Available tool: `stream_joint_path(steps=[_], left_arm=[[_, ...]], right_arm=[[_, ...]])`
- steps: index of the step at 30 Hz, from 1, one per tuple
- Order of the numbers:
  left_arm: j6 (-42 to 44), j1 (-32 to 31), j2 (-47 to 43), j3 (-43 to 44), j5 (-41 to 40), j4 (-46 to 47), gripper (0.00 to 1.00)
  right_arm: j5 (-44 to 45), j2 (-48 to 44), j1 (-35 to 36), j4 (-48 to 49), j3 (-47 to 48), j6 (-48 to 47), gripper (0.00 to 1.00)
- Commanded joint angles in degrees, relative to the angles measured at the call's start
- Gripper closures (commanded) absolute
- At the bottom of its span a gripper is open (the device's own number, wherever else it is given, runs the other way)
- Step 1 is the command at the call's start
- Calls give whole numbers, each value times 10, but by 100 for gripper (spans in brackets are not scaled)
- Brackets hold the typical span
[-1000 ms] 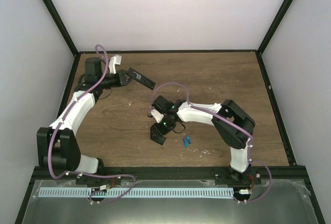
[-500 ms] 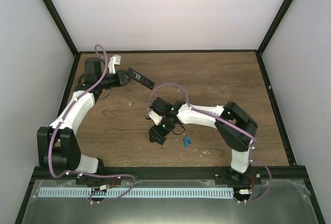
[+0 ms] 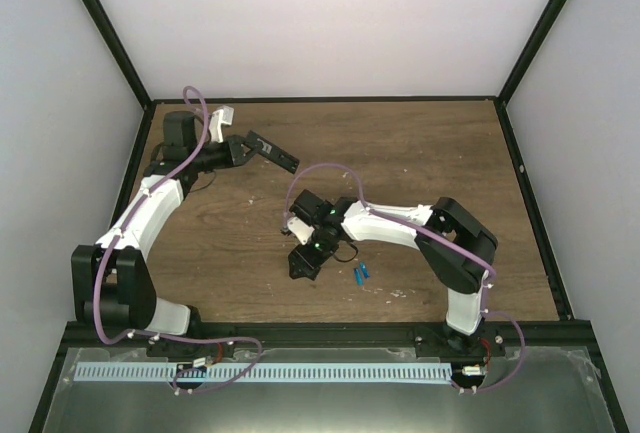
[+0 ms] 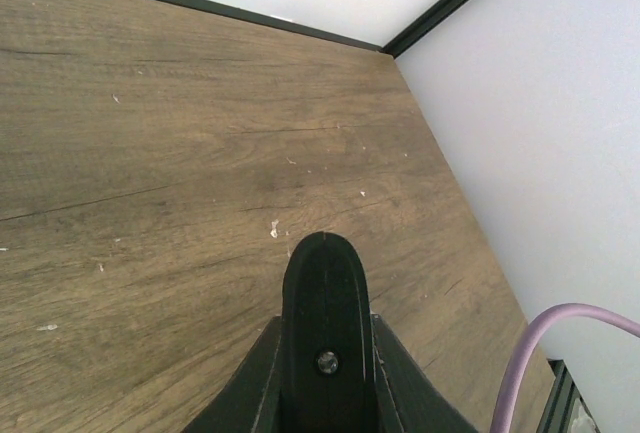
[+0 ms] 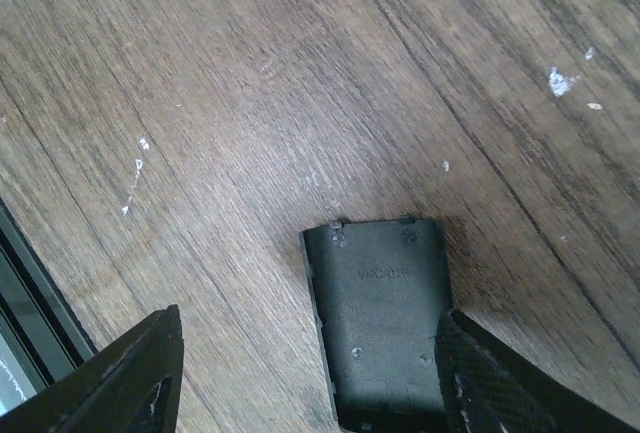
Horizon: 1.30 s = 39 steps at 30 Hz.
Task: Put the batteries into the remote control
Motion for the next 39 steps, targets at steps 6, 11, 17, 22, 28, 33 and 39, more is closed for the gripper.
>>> stream_joint_path(steps=[6, 11, 17, 22, 28, 33, 39], left_arm=[[0, 4, 5, 4, 8, 7, 100], [-2, 4, 4, 3, 8, 8, 100], [-3, 4, 4, 3, 7, 9, 100], [-6, 4, 5, 3, 8, 11, 100], [-8, 4, 7, 4, 8, 12, 100], [-9, 4, 10, 5, 7, 12, 100], [-11, 4, 11, 5, 8, 13, 100]], right_arm=[[-16, 5, 5, -5, -2, -11, 38], [-6, 9, 5, -5, -6, -9, 38], [2, 14, 5, -4, -8, -10, 38], [2, 16, 5, 1, -15, -11, 38], [9, 22, 4, 4, -21, -15, 38], [12, 26, 5, 10, -28, -19, 38], [21, 35, 5, 15, -39, -21, 39]])
